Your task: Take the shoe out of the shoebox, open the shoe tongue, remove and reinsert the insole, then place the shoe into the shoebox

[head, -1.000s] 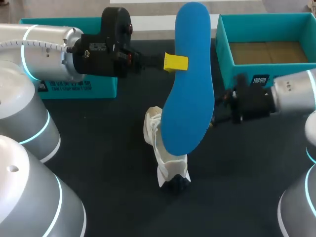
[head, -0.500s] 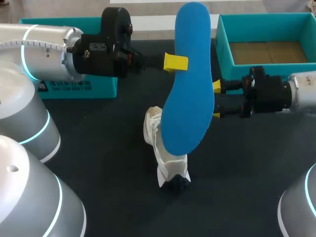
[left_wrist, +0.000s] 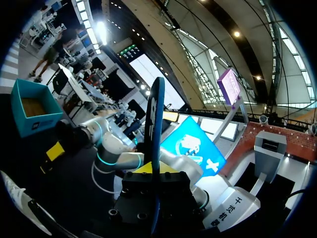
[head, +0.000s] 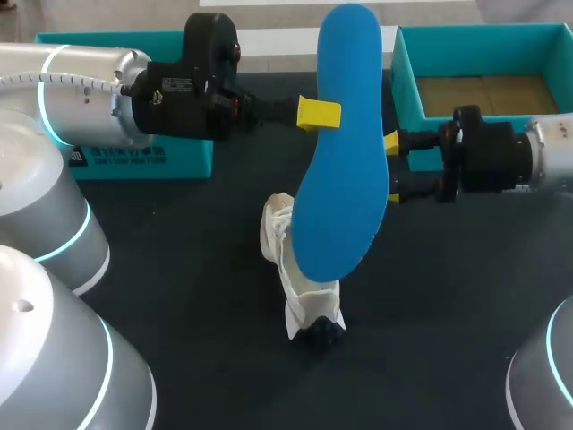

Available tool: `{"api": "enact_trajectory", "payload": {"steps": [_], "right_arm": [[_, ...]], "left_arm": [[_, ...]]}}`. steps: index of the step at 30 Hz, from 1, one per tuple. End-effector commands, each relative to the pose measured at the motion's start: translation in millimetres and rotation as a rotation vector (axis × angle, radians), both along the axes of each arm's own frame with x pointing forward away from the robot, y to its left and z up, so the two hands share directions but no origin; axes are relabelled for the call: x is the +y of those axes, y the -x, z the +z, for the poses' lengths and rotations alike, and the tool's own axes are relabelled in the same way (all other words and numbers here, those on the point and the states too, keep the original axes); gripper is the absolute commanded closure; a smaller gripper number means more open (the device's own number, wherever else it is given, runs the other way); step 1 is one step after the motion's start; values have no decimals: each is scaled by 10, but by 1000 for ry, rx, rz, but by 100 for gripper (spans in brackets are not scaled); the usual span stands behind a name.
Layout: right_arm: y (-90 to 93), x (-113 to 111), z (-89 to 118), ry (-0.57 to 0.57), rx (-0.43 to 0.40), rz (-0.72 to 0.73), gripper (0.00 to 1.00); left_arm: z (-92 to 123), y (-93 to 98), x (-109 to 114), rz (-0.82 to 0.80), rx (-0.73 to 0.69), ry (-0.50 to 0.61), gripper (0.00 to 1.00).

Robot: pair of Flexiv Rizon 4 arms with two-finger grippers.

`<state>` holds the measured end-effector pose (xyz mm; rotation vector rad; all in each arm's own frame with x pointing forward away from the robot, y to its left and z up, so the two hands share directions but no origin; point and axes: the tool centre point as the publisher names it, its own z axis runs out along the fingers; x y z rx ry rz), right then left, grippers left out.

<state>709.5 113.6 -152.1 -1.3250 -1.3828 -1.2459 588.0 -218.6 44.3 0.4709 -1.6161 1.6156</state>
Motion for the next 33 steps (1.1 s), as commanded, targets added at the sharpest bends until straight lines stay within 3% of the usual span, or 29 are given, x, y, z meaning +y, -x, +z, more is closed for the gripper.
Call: {"api": "enact_trajectory", "payload": {"steps": [1, 7, 9, 16, 24, 29, 33], "right_arm": [[4, 11, -4, 1, 0, -2, 0], [4, 11, -4, 1, 0, -2, 0], [4, 11, -4, 1, 0, -2, 0], [4, 11, -4, 1, 0, -2, 0], [4, 11, -4, 1, 0, -2, 0], [4, 11, -4, 1, 0, -2, 0], [4, 11, -4, 1, 0, -2, 0]], "left_arm": [[-10, 0, -10, 0, 0, 1, 100], [-10, 0, -10, 0, 0, 1, 100], [-90, 9, 2, 5, -65, 18, 100], [-374, 33, 81, -6, -477, 90, 100], [-638, -70, 270, 44, -1047, 93, 100], [-677, -147, 275, 102, -1157, 146, 100], [-802, -215, 244, 87, -1345, 212, 100]]}}
